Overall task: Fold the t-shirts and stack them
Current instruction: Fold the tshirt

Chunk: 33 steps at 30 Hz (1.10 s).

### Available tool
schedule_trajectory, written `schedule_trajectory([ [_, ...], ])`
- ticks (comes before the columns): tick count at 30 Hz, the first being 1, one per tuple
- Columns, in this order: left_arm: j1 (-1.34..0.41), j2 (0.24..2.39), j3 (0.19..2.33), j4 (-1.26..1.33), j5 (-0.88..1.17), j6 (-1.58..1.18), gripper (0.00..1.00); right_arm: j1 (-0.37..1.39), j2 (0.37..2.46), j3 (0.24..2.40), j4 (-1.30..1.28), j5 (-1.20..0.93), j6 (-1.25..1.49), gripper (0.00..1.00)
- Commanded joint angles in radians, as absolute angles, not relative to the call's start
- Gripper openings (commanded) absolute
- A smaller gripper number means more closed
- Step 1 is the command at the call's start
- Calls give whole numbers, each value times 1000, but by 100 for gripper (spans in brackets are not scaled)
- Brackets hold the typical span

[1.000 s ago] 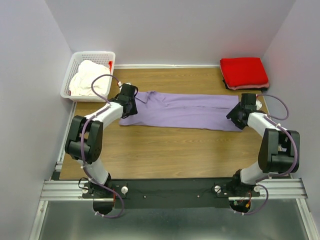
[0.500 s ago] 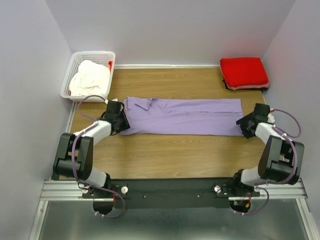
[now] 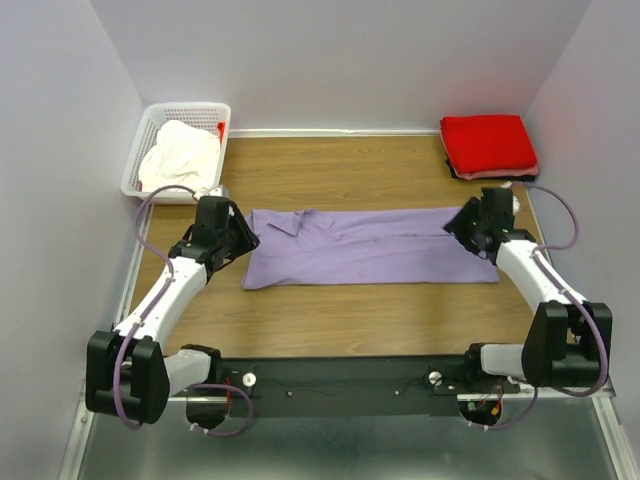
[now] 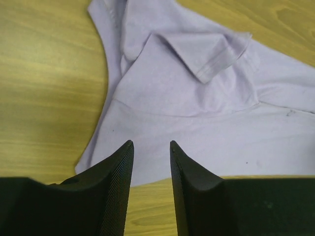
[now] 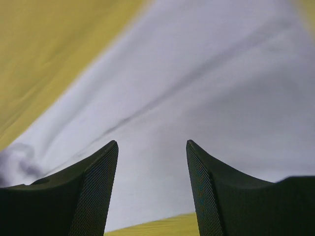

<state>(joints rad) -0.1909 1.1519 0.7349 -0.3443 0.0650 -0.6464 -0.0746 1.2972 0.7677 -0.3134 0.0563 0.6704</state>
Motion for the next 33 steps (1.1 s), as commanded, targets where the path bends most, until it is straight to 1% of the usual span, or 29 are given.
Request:
schedule_trajectory([
  [1,-215,1213,791,-338,43,-591,44,76,1363,859,-131,-162,562,65],
  [5,-258,1304,839,-278,60,-578,46,187,1511,952,-22,-284,516,64],
  [6,-265,1336,851,-264,57,-578,46,218,1575,969,-9,-343,512,64],
  [7,-278,1351,856,-238,58,-580,50,235,1615,1014,45,-371,509,63],
  [8,-281,1382,859,-224,72,-580,50,267,1650,1038,57,-405,505,62],
  [14,-295,1486,887,-172,71,-557,51,380,1920,1231,92,-475,479,57],
  [16,-299,1519,900,-170,58,-552,52,406,1968,1264,97,-482,486,56],
  [17,-301,1525,903,-167,51,-552,55,413,2011,1275,101,-482,495,56],
  [24,-314,1569,917,-164,37,-551,56,433,2135,1334,146,-538,532,53],
  [26,-314,1577,919,-161,37,-554,56,439,2149,1338,152,-548,538,51],
  [33,-318,1635,953,-161,40,-558,55,443,2184,1345,166,-592,551,49],
])
